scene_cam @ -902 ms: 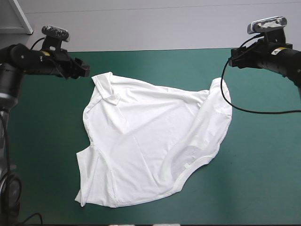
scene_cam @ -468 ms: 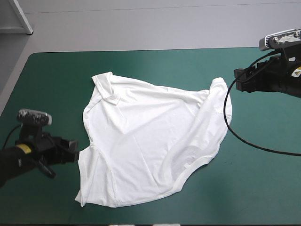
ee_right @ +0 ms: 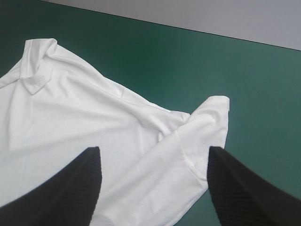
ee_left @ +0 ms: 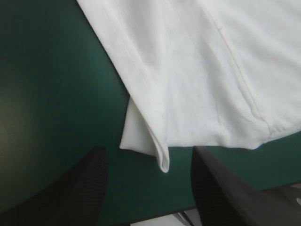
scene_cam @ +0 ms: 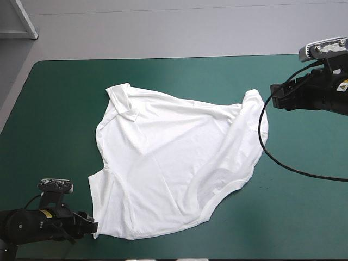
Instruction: Fold the cloth
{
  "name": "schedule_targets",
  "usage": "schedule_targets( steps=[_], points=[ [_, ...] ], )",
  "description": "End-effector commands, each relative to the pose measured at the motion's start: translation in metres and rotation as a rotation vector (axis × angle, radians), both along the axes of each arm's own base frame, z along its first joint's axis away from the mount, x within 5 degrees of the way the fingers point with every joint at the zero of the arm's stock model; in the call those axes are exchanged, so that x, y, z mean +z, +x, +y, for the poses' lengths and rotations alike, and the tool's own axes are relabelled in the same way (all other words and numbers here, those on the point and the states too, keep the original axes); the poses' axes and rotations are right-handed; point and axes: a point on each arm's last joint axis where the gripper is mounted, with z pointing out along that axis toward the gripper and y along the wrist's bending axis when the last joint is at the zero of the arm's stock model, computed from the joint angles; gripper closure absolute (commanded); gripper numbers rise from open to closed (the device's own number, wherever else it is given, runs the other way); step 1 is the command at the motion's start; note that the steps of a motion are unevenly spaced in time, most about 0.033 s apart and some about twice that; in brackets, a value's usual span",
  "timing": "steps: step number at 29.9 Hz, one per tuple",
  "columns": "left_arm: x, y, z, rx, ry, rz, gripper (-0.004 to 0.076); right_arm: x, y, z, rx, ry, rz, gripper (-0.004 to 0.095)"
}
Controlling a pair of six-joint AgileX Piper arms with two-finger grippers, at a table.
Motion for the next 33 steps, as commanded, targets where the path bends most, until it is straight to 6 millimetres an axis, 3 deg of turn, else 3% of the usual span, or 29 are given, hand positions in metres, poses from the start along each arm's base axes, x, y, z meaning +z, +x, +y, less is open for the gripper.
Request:
schedule_targets(
  steps=[1, 16, 23, 26, 29, 33],
  points=[
    [-0.005, 0.007, -0.003, 0.003, -0.035, 0.005, 0.0330, 0.018, -0.008, -0.001, -0.017, 0.026, -0.112, 0.0305],
    [-0.039, 0.047, -0.008, -0.042, -0.082, 0.231, 0.0330, 0.022, -0.007, 0.002, -0.005, 0.064, -0.146, 0.0305],
    [-0.057, 0.063, -0.015, -0.087, -0.062, 0.300, 0.0376, 0.021, -0.007, 0.002, -0.002, 0.054, -0.143, 0.0305],
    [-0.060, 0.065, -0.023, -0.151, -0.047, 0.289, 0.0467, 0.015, -0.005, 0.000, -0.004, 0.016, -0.098, 0.0305],
    [-0.060, 0.067, -0.026, -0.185, -0.034, 0.246, 0.0684, 0.002, 0.003, -0.006, -0.044, -0.048, -0.027, 0.0305],
    [-0.059, 0.071, -0.026, -0.189, -0.024, 0.204, 0.0705, -0.032, 0.020, -0.013, -0.114, -0.074, 0.041, 0.0305]
  ],
)
